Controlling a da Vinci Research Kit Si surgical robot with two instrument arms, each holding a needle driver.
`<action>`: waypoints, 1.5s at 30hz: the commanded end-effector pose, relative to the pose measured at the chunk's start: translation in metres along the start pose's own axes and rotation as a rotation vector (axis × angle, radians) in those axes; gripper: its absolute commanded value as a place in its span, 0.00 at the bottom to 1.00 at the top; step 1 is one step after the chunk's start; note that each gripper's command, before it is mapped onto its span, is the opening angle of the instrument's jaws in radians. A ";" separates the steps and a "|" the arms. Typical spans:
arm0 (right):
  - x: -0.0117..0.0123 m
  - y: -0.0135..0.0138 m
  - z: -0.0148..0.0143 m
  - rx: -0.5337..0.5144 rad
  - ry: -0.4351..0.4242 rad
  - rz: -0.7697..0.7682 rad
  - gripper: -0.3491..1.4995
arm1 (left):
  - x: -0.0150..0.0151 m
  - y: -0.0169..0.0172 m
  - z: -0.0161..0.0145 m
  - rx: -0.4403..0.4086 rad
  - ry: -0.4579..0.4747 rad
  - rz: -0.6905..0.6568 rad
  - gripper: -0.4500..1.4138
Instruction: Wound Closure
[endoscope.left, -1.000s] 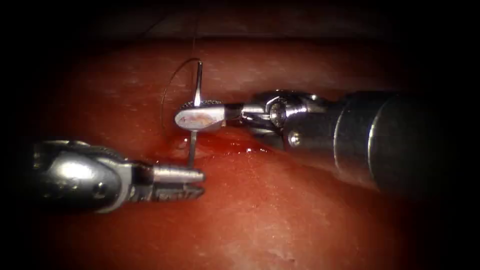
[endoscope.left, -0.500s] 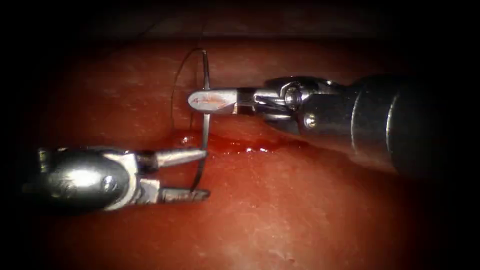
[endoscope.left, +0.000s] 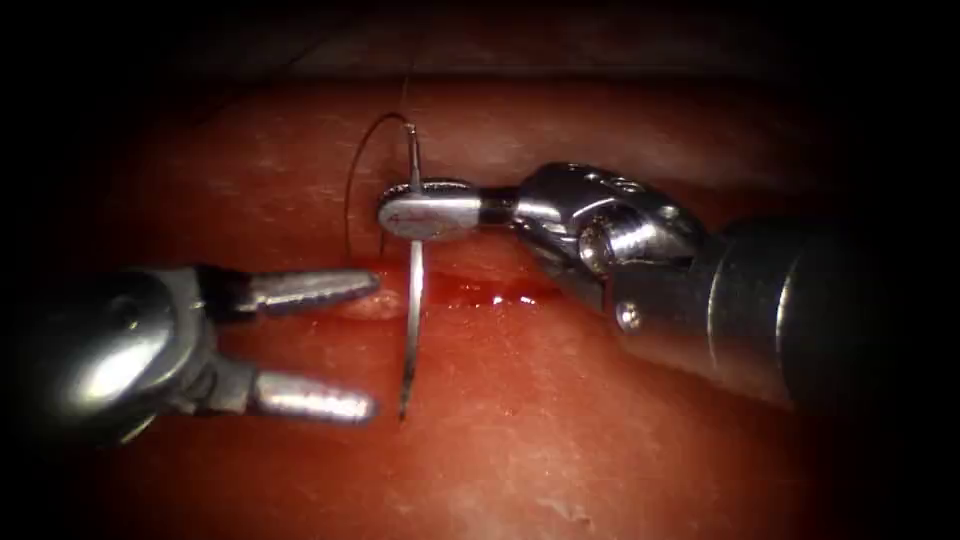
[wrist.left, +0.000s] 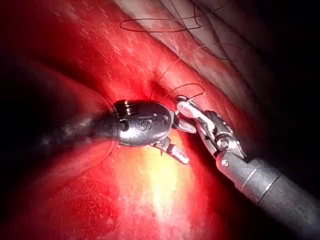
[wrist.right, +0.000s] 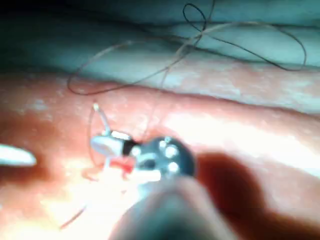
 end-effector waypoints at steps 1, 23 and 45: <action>-0.0002 0.0005 0.0010 0.007 0.007 -0.090 0.00 | -0.0018 -0.0012 0.0001 0.002 -0.005 0.013 0.60; 0.0020 0.0003 -0.0001 -0.004 0.050 -0.241 0.00 | -0.0078 -0.0052 -0.0018 0.053 -0.341 -0.157 0.24; 0.0021 0.0001 -0.0001 -0.009 0.045 -0.363 0.00 | -0.0146 -0.0099 0.0011 0.227 -0.583 -0.283 0.17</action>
